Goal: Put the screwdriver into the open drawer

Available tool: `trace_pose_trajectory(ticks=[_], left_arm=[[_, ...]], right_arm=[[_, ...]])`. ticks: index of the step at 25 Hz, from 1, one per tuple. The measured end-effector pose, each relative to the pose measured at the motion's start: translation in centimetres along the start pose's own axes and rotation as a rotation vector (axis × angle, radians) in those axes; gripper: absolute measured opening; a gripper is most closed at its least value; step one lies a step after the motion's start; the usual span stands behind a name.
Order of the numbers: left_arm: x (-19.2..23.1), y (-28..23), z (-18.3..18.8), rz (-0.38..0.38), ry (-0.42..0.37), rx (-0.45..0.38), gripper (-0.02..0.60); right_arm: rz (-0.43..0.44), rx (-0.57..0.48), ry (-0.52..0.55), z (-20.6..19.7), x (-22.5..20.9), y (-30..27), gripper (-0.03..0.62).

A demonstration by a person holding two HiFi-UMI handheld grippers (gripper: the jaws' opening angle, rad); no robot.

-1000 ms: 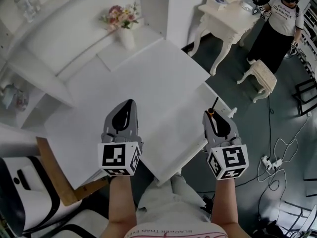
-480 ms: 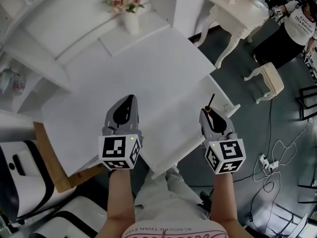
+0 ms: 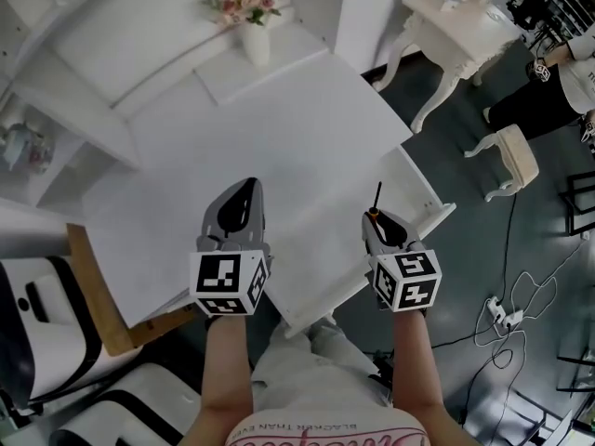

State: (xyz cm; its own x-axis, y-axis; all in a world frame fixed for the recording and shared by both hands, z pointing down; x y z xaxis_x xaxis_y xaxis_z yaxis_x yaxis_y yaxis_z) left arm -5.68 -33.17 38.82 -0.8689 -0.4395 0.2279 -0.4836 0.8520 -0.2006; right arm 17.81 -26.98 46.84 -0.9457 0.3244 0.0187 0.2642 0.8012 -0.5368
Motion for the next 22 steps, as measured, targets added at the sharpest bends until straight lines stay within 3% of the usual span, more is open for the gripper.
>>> trace_pose_trajectory(ticks=[8, 22], left_arm=[[0.0, -0.6, 0.1, -0.003, 0.004, 0.008, 0.020], [0.0, -0.6, -0.9, 0.018, 0.011, 0.032, 0.020]], right_arm=[[0.057, 0.143, -0.102, -4.0, 0.1, -3.3, 0.074], [0.134, 0.361, -0.146, -9.7, 0.5, -7.2, 0.075]])
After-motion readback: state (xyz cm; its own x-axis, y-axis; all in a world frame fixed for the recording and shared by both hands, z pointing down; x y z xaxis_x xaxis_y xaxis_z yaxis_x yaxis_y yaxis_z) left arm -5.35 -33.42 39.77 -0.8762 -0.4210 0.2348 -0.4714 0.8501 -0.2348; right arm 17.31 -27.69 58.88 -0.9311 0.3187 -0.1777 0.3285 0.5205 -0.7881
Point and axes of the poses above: the fingertips, and each gripper's own axes: y backward along the fingers, x to its left, z out of its top, the point moved 5 cm from there along y, backward along the fingers, and after that the axes turned 10 degrees about y, right-handed, at the moved point
